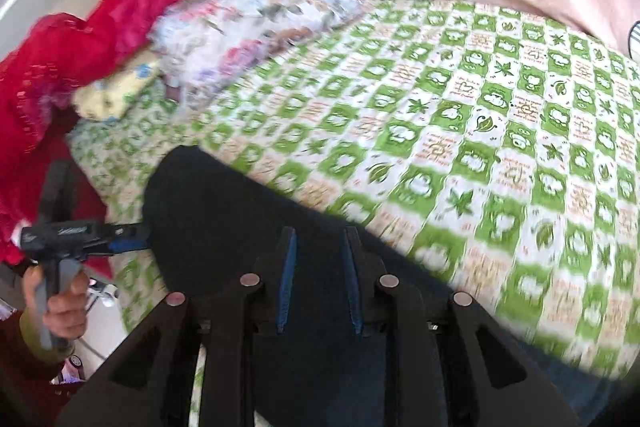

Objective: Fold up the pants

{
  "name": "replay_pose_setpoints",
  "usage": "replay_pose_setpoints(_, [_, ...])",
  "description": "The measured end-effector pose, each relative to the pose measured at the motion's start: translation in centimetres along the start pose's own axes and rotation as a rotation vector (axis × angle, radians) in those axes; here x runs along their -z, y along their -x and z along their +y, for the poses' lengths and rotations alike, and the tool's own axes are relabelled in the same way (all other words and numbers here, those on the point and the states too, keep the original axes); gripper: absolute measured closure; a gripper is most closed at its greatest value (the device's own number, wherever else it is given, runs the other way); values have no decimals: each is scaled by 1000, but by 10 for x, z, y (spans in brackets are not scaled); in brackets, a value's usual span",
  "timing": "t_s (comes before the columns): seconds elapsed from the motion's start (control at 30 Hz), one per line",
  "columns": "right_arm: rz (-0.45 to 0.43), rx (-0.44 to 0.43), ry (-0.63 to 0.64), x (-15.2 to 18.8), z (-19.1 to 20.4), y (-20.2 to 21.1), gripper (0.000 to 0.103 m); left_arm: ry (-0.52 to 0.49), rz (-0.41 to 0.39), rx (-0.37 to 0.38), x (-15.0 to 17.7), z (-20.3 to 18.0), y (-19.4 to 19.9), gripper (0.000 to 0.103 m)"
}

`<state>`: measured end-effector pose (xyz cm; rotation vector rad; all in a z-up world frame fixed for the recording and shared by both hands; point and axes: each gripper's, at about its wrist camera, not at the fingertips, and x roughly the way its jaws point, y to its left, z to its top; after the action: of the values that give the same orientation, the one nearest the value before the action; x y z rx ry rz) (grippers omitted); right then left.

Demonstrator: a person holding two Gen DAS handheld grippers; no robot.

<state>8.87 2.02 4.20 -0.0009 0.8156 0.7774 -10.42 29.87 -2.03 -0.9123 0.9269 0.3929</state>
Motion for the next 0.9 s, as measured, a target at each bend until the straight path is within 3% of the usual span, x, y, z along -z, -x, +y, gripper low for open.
replay_pose_setpoints(0.23, [141,4,29,-17,-14,-52,77,-27,-14,9,-4,4,-8,28])
replay_pose_setpoints(0.33, [237,-4,57,-6,-12,-68,65,-46,-23,8,-3,2,-11,28])
replay_pose_setpoints(0.5, [240,-20,66,0,-12,-68,64,-71,-45,-10,-9,-5,-19,30])
replay_pose_setpoints(0.57, [258,-28,78,-2,-13,-71,64,-98,-61,-40,-11,-11,-22,35])
replay_pose_setpoints(0.6, [269,-29,82,-4,-12,-72,64,-116,-75,-62,-12,-15,-24,46])
replay_pose_setpoints(0.63, [280,-28,94,-6,-10,-74,67,-132,-85,-77,-12,-17,-25,57])
replay_pose_setpoints(0.67, [290,-41,107,-6,-6,-74,80,-145,-95,-82,-12,-18,-25,61])
replay_pose_setpoints(0.73, [294,-22,150,-6,2,-71,87,-161,-100,-30,-12,-18,-20,81])
replay_pose_setpoints(0.8, [268,13,205,-6,13,-61,90,-171,-134,44,-12,-17,-5,84])
replay_pose_setpoints(0.9, [130,112,256,-13,25,-30,93,-225,-216,138,-12,-21,28,85])
